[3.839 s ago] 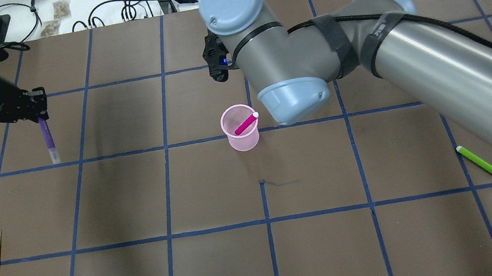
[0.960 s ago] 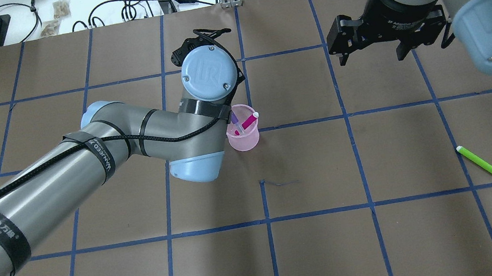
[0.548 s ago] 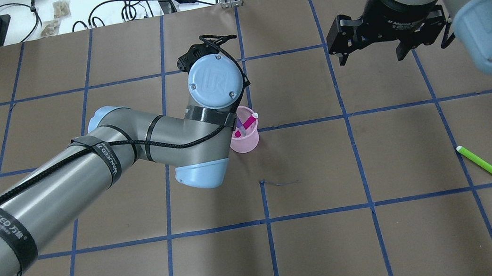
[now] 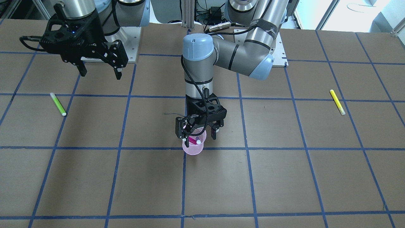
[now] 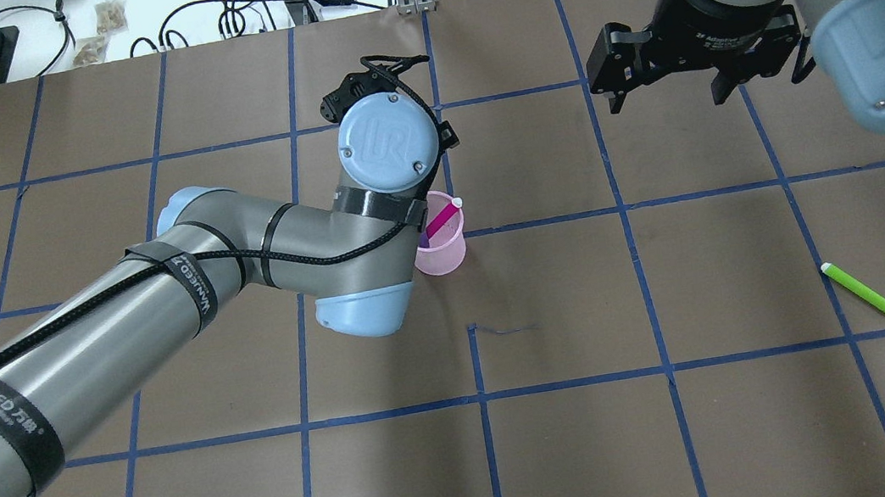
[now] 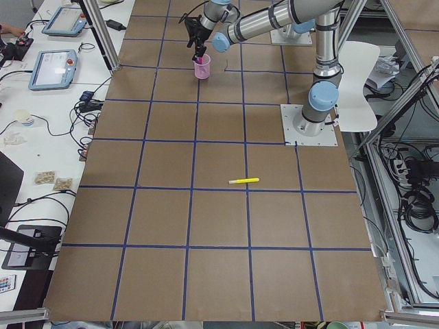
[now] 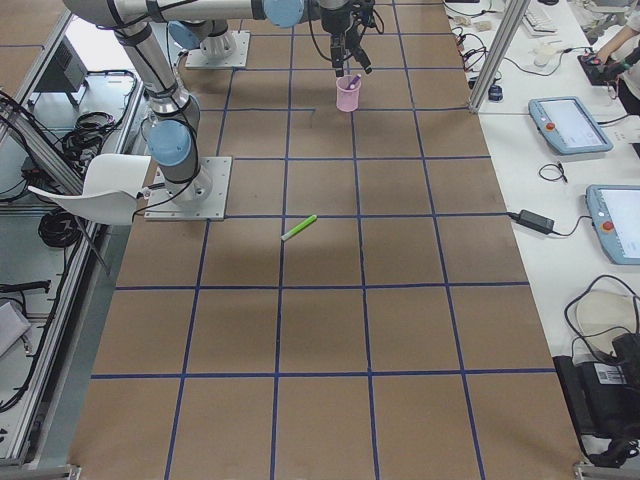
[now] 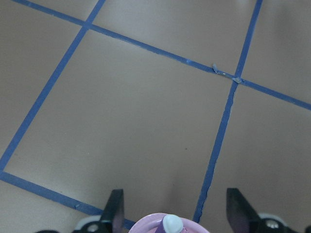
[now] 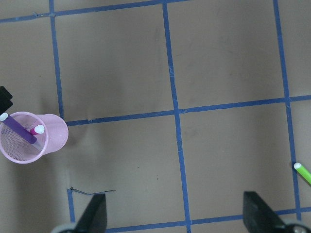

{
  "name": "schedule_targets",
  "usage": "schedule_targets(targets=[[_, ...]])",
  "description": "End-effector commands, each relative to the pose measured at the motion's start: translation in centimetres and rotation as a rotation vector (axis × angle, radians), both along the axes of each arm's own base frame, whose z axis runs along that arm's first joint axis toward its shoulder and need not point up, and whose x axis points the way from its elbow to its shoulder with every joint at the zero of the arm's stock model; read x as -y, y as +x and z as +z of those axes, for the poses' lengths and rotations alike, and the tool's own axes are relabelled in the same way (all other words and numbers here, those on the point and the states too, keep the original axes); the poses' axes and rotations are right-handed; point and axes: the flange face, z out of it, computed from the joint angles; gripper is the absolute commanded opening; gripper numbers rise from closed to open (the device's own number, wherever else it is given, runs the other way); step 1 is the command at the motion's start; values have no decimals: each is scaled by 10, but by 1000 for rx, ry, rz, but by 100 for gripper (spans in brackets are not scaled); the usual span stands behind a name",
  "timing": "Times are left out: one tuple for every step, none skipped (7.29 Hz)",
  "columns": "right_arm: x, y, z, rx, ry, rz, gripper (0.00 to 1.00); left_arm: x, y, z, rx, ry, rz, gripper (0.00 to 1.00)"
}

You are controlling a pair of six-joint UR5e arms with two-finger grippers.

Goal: Insert purple and pink pens into pink cup

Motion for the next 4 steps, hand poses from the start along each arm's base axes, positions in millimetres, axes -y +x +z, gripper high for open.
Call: schedule_targets(targets=[[0,1,0,4,0,-4,100,28,32,30,-107,56,-14,100],[1,0,-1,3,1,-7,100,42,54,47,-122,73,-51,100],[-1,0,0,2,1,-9,100,50,80,62,-57,143,-115,100],[1,0,-2,1,3,-12,100,55,104,77,-8,233,-178,100]])
